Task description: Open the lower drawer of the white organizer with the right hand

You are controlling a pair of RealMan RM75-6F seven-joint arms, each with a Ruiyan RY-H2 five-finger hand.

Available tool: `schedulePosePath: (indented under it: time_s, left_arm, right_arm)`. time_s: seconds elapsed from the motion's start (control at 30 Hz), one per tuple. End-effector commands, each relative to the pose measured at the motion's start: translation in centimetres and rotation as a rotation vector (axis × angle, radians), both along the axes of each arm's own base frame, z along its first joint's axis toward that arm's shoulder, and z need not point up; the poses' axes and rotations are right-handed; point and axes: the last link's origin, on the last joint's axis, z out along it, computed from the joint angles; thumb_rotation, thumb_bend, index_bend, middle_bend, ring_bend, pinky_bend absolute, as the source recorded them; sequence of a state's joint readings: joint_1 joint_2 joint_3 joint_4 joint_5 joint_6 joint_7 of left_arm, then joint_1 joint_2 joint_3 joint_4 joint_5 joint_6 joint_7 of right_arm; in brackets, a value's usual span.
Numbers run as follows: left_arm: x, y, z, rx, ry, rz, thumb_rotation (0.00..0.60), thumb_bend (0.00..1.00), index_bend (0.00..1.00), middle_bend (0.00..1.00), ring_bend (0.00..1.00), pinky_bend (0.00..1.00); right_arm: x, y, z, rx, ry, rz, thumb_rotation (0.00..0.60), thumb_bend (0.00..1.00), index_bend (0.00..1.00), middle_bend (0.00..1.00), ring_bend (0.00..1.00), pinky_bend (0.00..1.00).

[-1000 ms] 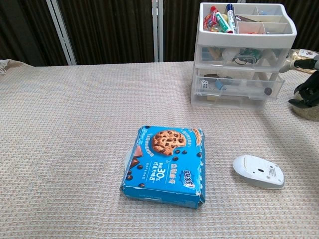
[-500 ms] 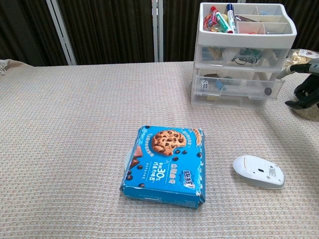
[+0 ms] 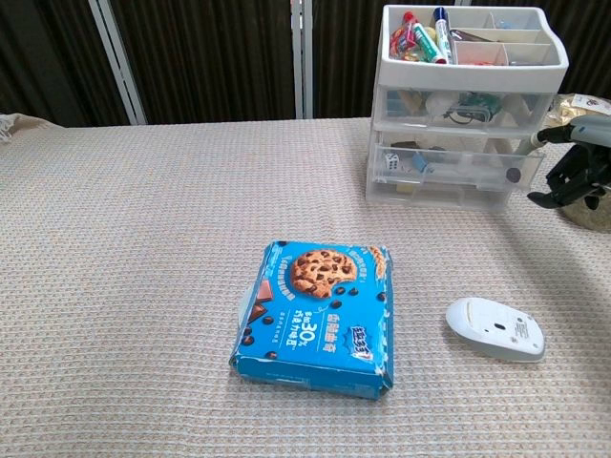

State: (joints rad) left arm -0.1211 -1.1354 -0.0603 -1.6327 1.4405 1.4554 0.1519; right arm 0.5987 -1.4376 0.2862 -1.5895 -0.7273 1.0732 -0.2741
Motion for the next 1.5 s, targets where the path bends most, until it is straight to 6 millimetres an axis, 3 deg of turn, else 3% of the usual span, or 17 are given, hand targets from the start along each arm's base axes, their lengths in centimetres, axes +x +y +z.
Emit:
schedulePosePath:
  time_s: [0.03, 0.2, 0.4, 0.97, 1.3, 1.5]
  left_arm:
    - [0.0, 0.0, 0.0, -0.001, -0.001, 0.0, 0.6, 0.32, 0.03, 0.0, 0.0, 0.0]
    - [0.0, 0.0, 0.0, -0.001, -0.002, 0.0, 0.6, 0.32, 0.03, 0.0, 0.0, 0.0]
    - [0.0, 0.0, 0.0, -0.002, -0.003, 0.0, 0.6, 0.31, 0.03, 0.0, 0.0, 0.0]
    - [0.0, 0.0, 0.0, -0.002, -0.001, 0.0, 0.6, 0.32, 0.03, 0.0, 0.0, 0.0]
    - [0.0, 0.0, 0.0, -0.002, -0.002, 0.0, 0.6, 0.32, 0.03, 0.0, 0.0, 0.0]
    - [0.0, 0.0, 0.0, -0.002, -0.003, 0.0, 0.6, 0.32, 0.03, 0.0, 0.0, 0.0]
  right_arm:
    - [0.1, -0.3, -0.4, 0.0, -0.001, -0.004, 0.6, 0.33, 0.3, 0.83, 0.87, 0.66]
    - [0.3, -0.3, -0.6, -0.001, -0.003, -0.007, 0.6, 0.33, 0.39, 0.84, 0.88, 0.66]
    - [0.4, 0.0, -0.5, 0.0, -0.003, -0.001, 0.6, 0.33, 0.42, 0.84, 0.88, 0.66]
    - [0.5, 3.9, 1.0, 0.099, 0.04, 0.03, 0.6, 0.33, 0.43, 0.84, 0.88, 0.66]
    - [0.5, 5.1, 0.9, 0.114, 0.042, 0.045, 0.6, 0.33, 0.43, 0.84, 0.88, 0.65]
    - [0.8, 5.2, 1.0, 0.1, 0.02, 0.058, 0.6, 0.33, 0.35, 0.84, 0.88, 0.65]
